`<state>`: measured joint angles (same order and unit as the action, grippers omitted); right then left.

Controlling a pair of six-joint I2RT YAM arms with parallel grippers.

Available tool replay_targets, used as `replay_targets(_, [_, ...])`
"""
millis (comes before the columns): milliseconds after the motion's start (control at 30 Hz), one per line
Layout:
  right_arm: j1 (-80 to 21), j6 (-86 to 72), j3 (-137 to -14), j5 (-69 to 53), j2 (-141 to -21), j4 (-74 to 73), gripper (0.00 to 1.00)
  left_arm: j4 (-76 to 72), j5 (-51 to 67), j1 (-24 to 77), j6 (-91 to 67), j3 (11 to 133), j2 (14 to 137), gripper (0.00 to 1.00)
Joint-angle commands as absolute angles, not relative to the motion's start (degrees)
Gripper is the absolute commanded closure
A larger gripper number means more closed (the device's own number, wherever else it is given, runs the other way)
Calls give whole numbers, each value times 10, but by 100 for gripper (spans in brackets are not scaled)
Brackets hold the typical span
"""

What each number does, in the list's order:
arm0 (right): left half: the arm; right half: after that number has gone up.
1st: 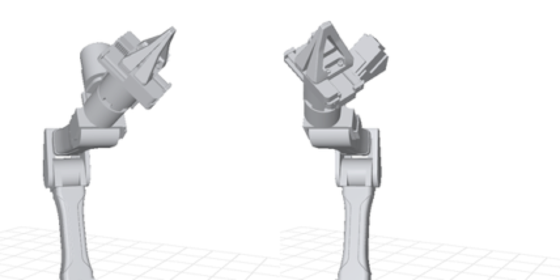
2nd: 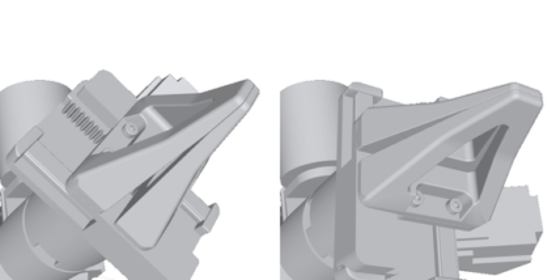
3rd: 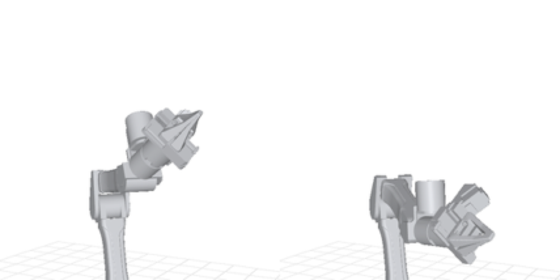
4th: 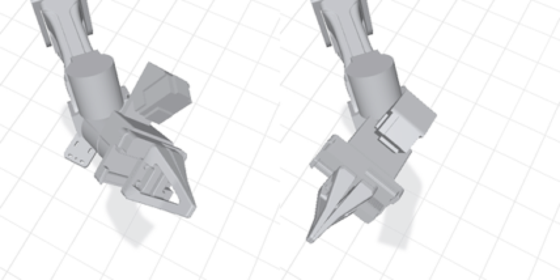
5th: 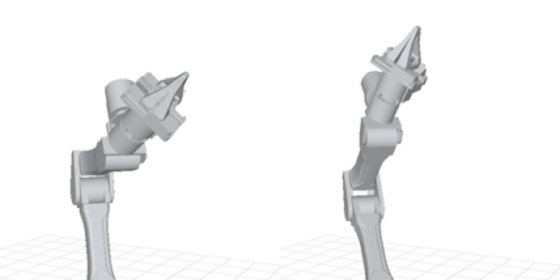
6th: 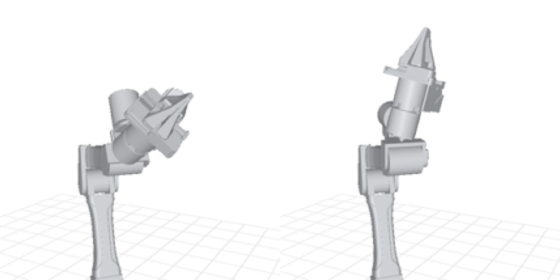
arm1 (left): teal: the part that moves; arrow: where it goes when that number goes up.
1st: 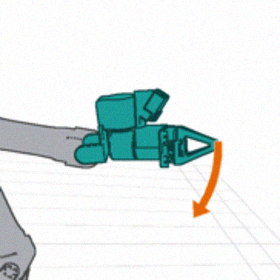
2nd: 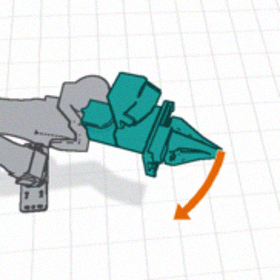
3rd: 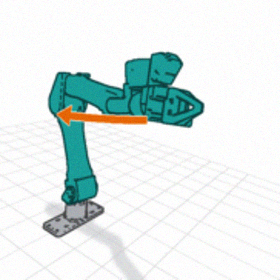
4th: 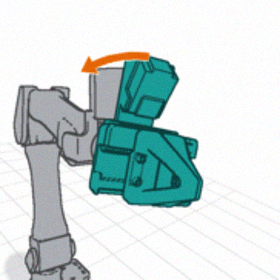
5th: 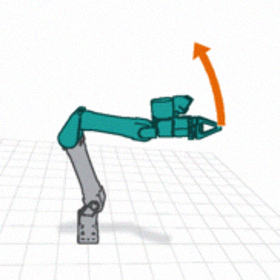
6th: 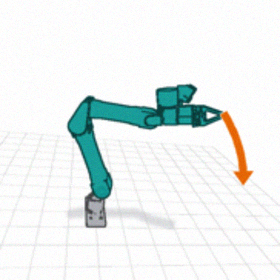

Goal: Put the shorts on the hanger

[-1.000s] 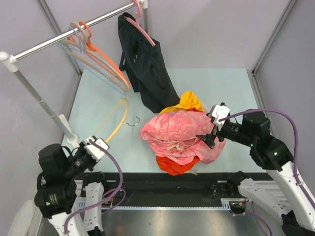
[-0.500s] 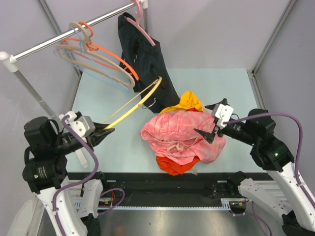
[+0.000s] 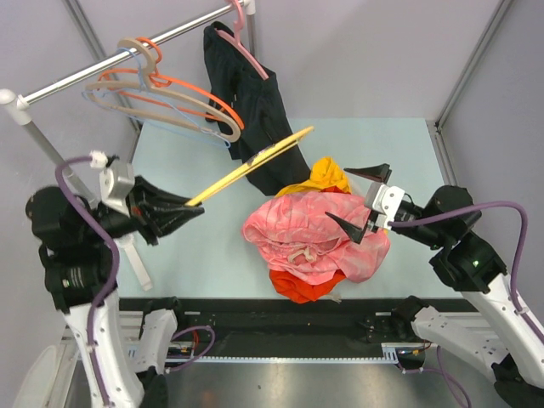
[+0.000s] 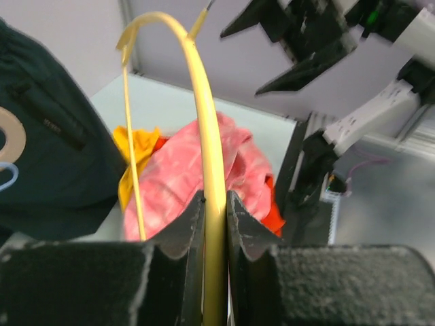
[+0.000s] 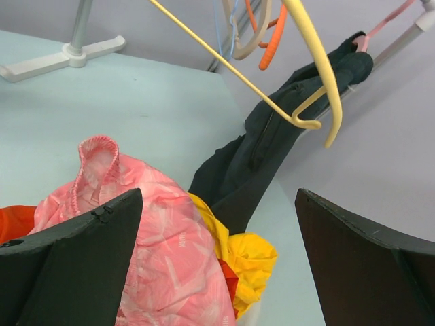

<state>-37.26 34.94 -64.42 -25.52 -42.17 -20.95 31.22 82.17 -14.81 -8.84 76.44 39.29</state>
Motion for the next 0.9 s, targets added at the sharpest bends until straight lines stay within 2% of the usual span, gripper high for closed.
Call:
replay_targets(0, [-375,323,-661,-212,-426,-170,0,391,707,-74,-49,856,476,100])
replay_targets(33, [-375,321,-661,-207,-425,-176,0,395,666,-7,-46,860,483,100])
replay_targets(133, [-360,299,-661,-200,-420,-188,0,389,563,108,-43,864,504,100])
replay_targets(300, [-338,292,-661,-189,-395,-215,0,419,441,255,18,921,587,100])
replay_targets(433, [-316,252,-661,-166,-368,-232,2,360,293,353,17,937,622,100])
replay_targets(600, [-262,65,-663,-149,-345,-248,2,252,166,456,35,905,637,99])
replay_targets(733, [-183,-134,-671,-216,-353,-200,5,181,58,534,59,885,643,100])
replay_targets(833, [-138,-220,-681,-238,-378,-146,7,95,-71,632,124,855,648,100])
replay_targets(867, [-120,-275,-687,-238,-390,-120,7,24,-157,688,152,827,652,100])
